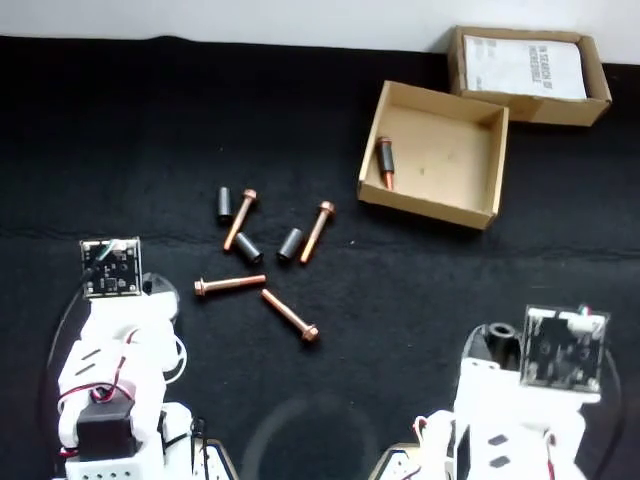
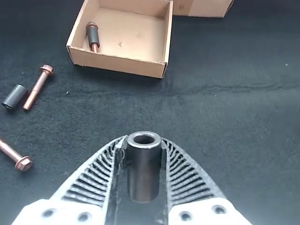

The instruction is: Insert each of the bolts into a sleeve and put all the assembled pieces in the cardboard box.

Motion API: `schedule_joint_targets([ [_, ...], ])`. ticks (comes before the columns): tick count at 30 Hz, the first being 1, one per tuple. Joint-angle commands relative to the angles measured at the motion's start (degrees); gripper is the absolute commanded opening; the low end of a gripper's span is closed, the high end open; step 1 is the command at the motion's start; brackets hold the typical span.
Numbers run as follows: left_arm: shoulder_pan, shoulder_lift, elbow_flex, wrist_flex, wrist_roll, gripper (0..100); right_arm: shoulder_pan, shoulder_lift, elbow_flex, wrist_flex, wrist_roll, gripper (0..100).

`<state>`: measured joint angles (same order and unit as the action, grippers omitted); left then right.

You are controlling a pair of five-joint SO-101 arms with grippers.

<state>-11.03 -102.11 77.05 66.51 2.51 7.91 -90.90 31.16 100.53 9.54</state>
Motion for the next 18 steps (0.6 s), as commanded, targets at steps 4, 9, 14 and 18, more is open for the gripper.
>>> schedule_joint_targets([
  [4, 4.88, -1.01, -6.73, 0.44, -0.26, 14, 0.57, -4.79, 5.14, 0.31, 0.26, 0.7],
  [9, 8.48, 9.80, -17.71, 0.18, -0.09, 14, 0.66, -5.05, 6.64, 0.31, 0.18, 0.7],
  [14, 12.35, 29.58, -33.63, 0.53, 0.00, 14, 2.07, -5.05, 6.64, 0.31, 0.00, 0.7],
  [18, 16.13, 41.89, -42.77, 0.35, 0.00, 14, 6.81, -5.05, 6.81, 0.31, 0.09, 0.7],
])
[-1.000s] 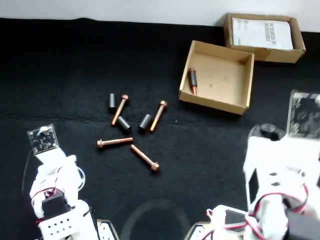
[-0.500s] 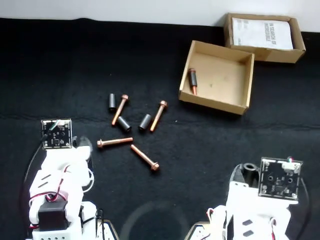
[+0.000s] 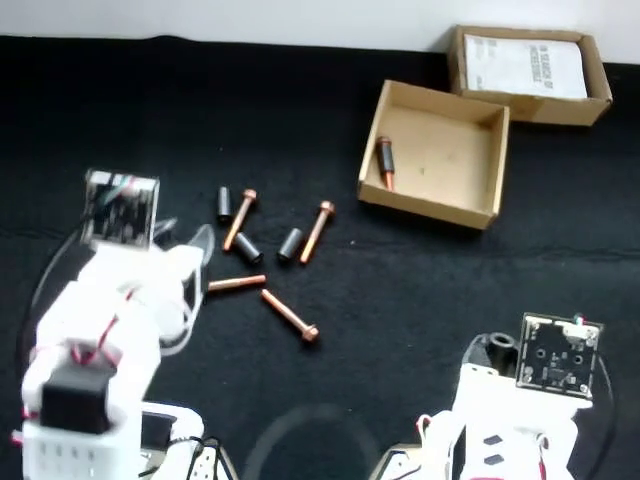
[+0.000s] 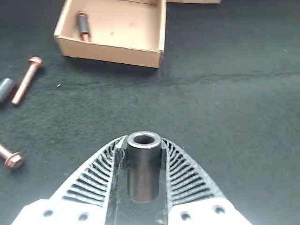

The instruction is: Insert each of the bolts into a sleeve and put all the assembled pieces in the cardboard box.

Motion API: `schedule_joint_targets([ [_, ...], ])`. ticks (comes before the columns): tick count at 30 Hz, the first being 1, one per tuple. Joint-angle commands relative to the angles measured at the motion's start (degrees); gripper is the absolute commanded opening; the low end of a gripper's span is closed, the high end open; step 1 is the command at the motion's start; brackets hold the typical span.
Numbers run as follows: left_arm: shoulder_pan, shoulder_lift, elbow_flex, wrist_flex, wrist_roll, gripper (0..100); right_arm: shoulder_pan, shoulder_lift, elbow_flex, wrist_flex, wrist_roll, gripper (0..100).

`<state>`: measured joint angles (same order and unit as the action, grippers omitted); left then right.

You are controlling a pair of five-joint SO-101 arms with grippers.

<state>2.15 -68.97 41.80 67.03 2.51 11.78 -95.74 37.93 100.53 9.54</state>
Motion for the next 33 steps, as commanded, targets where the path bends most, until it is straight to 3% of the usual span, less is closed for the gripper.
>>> schedule_joint_targets([
  [1, 4.00, 11.30, -9.10, -0.26, 0.00, 14, 3.82, -0.22, 0.04, 0.31, 0.09, 0.7],
  [9, 12.09, 28.09, -15.16, 0.00, 0.09, 15, 10.68, -0.31, 5.58, -0.13, 0.18, 0.7],
  [17, 19.21, 42.68, -16.31, -1.32, 0.09, 15, 19.21, -0.31, 12.09, -9.36, 4.84, 0.7],
  [25, 19.47, 60.26, -28.44, -4.13, 0.09, 15, 27.47, -0.31, 22.73, -25.80, 6.77, 0.7],
  [31, 18.51, 71.96, -37.32, -4.13, 0.18, 15, 27.74, -0.31, 30.81, -38.46, 6.33, 0.7],
  [33, 18.24, 75.30, -39.43, -4.13, 2.90, 15, 27.82, -0.31, 32.66, -42.24, 2.55, 0.7],
])
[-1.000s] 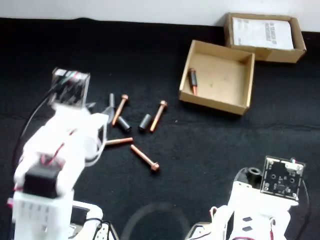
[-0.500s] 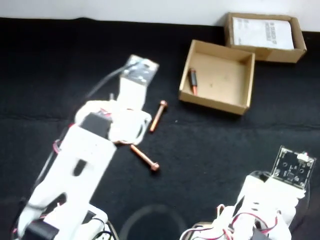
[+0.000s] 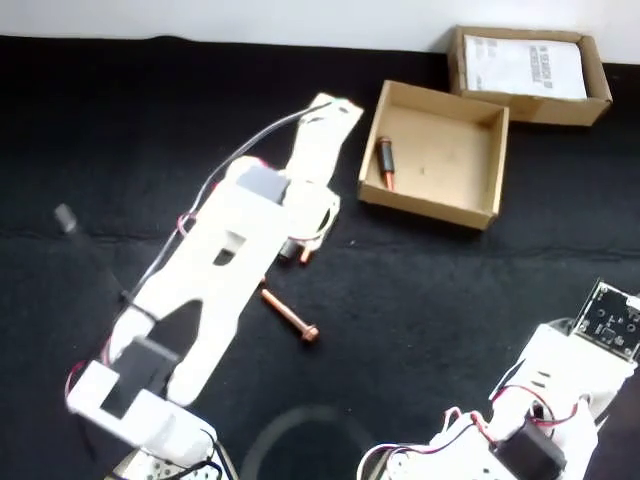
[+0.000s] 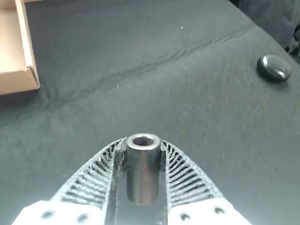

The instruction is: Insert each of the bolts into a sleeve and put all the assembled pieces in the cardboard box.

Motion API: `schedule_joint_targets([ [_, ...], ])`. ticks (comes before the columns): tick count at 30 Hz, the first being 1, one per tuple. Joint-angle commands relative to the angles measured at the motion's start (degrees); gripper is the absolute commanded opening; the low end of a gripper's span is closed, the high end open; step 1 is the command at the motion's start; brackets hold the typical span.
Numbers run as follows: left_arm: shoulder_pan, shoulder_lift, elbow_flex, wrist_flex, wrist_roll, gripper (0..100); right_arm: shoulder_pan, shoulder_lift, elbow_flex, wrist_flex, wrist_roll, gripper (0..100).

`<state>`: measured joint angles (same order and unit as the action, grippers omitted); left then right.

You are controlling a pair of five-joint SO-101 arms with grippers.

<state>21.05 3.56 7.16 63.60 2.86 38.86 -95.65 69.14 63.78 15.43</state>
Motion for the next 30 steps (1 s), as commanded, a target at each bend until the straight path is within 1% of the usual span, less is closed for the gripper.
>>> schedule_joint_targets([
  [1, -0.66, 4.44, -5.85, -0.70, 4.40, 15, 0.75, -0.40, 2.33, -7.16, -5.63, 0.7],
  [4, -0.40, 8.75, -7.78, -0.35, 6.86, 15, 0.75, -0.40, 4.44, -11.47, -10.73, 0.7],
  [7, 0.40, 12.62, -10.07, 1.23, 6.95, 15, 0.75, -0.40, 6.90, -17.63, -14.33, 0.7],
  [11, 0.66, 17.10, -13.93, 4.13, 6.95, 15, 0.75, -0.40, 10.86, -25.27, -14.77, 0.7],
  [15, 0.31, 21.49, -18.33, 4.66, 7.03, 15, 0.57, -0.40, 14.64, -30.64, -14.59, 0.7],
  [21, 0.48, 27.91, -25.89, 4.66, 7.03, 15, -2.33, -0.40, 19.12, -31.52, -14.59, 0.7],
  [30, -0.48, 39.60, -37.85, 4.75, 6.95, 15, -1.80, -0.40, 20.26, -31.52, -14.59, 0.7],
])
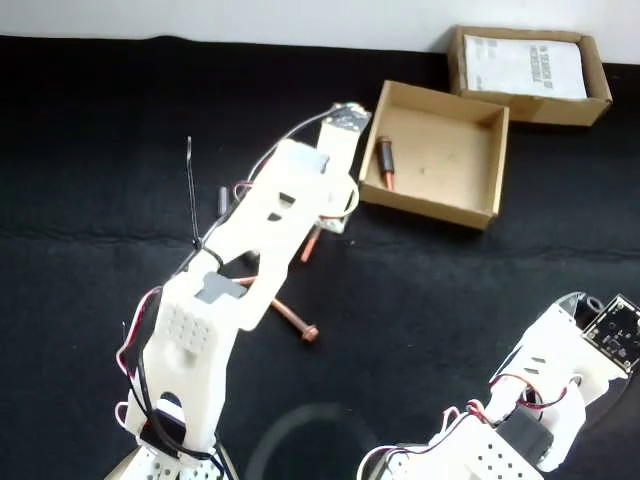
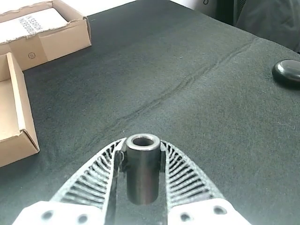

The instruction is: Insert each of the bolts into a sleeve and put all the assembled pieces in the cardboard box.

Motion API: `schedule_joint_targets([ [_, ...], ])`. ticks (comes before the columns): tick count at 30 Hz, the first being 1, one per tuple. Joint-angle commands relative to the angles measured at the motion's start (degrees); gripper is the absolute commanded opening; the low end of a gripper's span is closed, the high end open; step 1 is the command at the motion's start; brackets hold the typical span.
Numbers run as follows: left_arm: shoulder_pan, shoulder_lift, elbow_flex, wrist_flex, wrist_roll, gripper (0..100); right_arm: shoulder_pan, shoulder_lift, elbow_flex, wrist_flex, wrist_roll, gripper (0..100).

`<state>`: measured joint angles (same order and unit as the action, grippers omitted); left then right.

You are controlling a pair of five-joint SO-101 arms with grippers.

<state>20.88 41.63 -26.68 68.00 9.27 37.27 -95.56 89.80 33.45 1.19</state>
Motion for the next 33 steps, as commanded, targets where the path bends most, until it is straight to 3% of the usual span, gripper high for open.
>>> schedule_joint_targets([
  [1, -0.57, 2.51, -4.70, 0.35, 0.53, 15, -0.22, -0.48, -0.40, -1.19, -0.35, 0.7],
  [6, -1.36, 4.97, -5.32, 3.08, 0.53, 14, -0.22, -0.48, -0.40, -1.19, -0.35, 0.7],
  [10, -1.45, 5.14, -5.32, 5.10, 0.26, 1, -0.31, -0.48, -0.31, -1.19, -0.35, 0.7],
  [14, -1.54, 4.70, -6.20, 5.27, 0.35, 1, -1.27, -0.48, 0.13, -1.01, -0.26, 0.7],
  [18, -1.89, 2.51, -11.30, 10.02, 0.35, 1, -7.69, -0.48, 3.38, -1.19, 1.41, 0.7],
  [24, -1.71, -3.12, -20.88, 18.02, 0.35, 1, -17.01, -0.48, 8.92, -1.01, 16.09, 0.7],
  [33, -1.71, -12.62, -32.13, 23.21, 0.53, 1, -30.99, -0.48, 9.98, -1.27, 16.53, 0.7],
])
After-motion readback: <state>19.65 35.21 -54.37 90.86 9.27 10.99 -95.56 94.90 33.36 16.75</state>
